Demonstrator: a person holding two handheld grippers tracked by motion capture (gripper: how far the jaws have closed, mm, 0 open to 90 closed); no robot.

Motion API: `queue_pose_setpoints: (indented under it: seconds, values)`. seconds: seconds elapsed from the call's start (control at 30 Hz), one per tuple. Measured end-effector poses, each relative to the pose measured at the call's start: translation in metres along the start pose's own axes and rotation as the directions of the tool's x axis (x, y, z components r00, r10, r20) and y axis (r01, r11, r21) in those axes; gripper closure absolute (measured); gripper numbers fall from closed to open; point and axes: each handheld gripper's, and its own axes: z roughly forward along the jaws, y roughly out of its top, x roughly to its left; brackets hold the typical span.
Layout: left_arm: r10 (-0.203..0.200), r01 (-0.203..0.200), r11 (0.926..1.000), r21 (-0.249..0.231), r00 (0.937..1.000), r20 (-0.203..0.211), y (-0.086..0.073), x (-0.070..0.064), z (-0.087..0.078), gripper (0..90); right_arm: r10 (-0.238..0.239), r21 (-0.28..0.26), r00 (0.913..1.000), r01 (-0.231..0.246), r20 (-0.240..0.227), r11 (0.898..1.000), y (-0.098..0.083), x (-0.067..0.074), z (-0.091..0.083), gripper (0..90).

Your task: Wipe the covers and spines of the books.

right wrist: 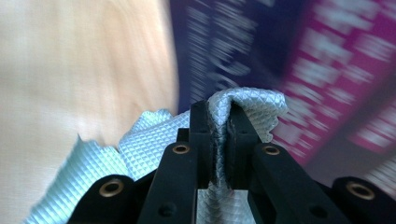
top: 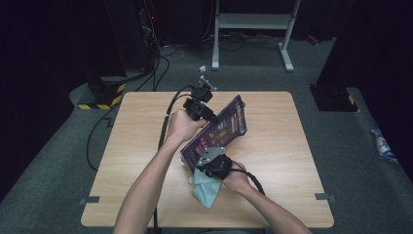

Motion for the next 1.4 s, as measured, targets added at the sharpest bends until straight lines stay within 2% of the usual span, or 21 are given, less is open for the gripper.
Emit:
queue_pose_setpoints:
  seconds: [0.1,0.13,0.23,0.3,0.37,0.47,0.53,0.6,0.63,0.7,0.73,0.8,0.83,0.9,1.0,1.1,1.17,1.2,1.27,1.3,1.4]
  values:
    - [-0.002,0.002,1.0,-0.004,1.0,-0.004,-0.002,0.0,-0.004,83.7,0.057,0.009,0.9977,-0.058,0.036,0.998,-0.009,-0.017,-0.002,83.3]
    - [0.001,-0.001,1.0,-0.006,1.0,-0.004,-0.002,0.001,-0.005,83.7,0.087,0.016,0.9943,-0.089,0.061,0.996,-0.014,-0.025,-0.005,83.3]
    - [-0.015,0.015,0.9997,-0.019,0.9999,0.003,-0.002,0.003,-0.008,83.7,0.116,0.01,0.9902,-0.117,0.078,0.993,-0.019,-0.032,-0.01,83.3]
    - [-0.007,0.007,0.9997,-0.024,1.0,-0.003,-0.002,0.003,-0.008,83.7,0.108,0.007,0.9915,-0.109,0.073,0.994,-0.018,-0.028,-0.01,83.3]
    - [-0.014,0.015,0.9995,-0.029,0.9999,0.003,-0.002,0.003,-0.007,83.7,0.092,-0.016,0.9949,-0.092,0.041,0.996,-0.014,-0.02,-0.009,83.4]
    - [-0.017,0.018,0.9997,-0.016,0.9998,0.006,-0.003,0.005,-0.005,83.7,0.031,-0.034,0.9993,-0.031,-0.019,0.999,-0.001,0.003,-0.003,83.3]
    - [-0.015,0.015,0.9998,-0.009,0.9999,0.008,-0.004,0.006,-0.004,83.7,-0.005,-0.043,0.9994,0.004,-0.035,0.999,0.004,0.012,-0.001,83.3]
    - [-0.012,0.012,0.9998,-0.013,0.9999,0.009,-0.006,0.005,-0.004,83.7,0.002,-0.04,0.9995,-0.004,-0.033,0.999,0.003,0.011,0.0,83.3]
    - [-0.01,0.011,0.9998,-0.015,0.9999,0.012,-0.009,0.005,-0.004,83.7,0.004,-0.034,0.9999,-0.004,-0.011,0.999,0.0,0.007,-0.001,83.4]
    - [-0.006,0.006,0.9999,-0.009,1.0,0.002,-0.011,0.005,-0.004,83.7,0.005,-0.065,0.9991,-0.002,0.042,0.998,-0.009,-0.006,-0.004,83.6]
    - [-0.009,0.009,0.9999,-0.006,1.0,0.002,-0.012,0.006,-0.004,83.7,0.061,-0.051,0.9968,-0.058,0.052,0.997,-0.014,-0.013,-0.005,83.6]
    - [-0.008,0.008,1.0,0.006,1.0,-0.002,-0.014,0.007,-0.005,83.7,0.121,-0.037,0.989,-0.118,0.085,0.992,-0.024,-0.028,-0.008,83.6]
    - [-0.008,0.008,0.9999,0.013,1.0,0.0,-0.016,0.007,-0.005,83.8,0.14,-0.039,0.986,-0.137,0.091,0.99,-0.027,-0.031,-0.009,83.6]
    - [0.0,-0.001,0.9998,0.022,1.0,0.008,-0.017,0.009,-0.004,83.7,0.165,-0.034,0.9798,-0.163,0.113,0.986,-0.032,-0.039,-0.014,83.5]
    - [0.017,-0.018,0.9998,0.008,0.9995,0.026,-0.019,0.009,-0.004,83.7,0.2,-0.033,0.9702,-0.198,0.136,0.98,-0.038,-0.049,-0.019,83.6]
    - [0.021,-0.022,0.9997,0.014,0.9991,0.036,-0.025,0.009,-0.002,83.8,0.231,-0.012,0.9557,-0.232,0.183,0.973,-0.047,-0.064,-0.025,83.5]
    - [0.024,-0.025,0.9992,0.031,0.9992,0.031,-0.027,0.009,-0.002,83.8,0.262,-0.012,0.9417,-0.265,0.211,0.964,-0.053,-0.075,-0.03,83.5]
    - [0.029,-0.03,0.999,0.033,0.9992,0.028,-0.027,0.009,-0.002,83.8,0.288,-0.013,0.9309,-0.292,0.225,0.956,-0.057,-0.083,-0.035,83.5]
    - [0.042,-0.043,0.9983,0.038,0.9987,0.028,-0.028,0.008,-0.001,83.8,0.324,-0.025,0.9183,-0.327,0.228,0.945,-0.062,-0.089,-0.04,83.5]
    - [0.052,-0.053,0.998,0.033,0.9981,0.031,-0.029,0.007,-0.001,83.8,0.332,-0.028,0.9146,-0.334,0.231,0.942,-0.063,-0.091,-0.042,83.5]
    - [0.057,-0.058,0.9976,0.037,0.9978,0.035,-0.031,0.006,0.0,83.8,0.317,-0.034,0.9153,-0.318,0.249,0.947,-0.058,-0.095,-0.051,83.5]
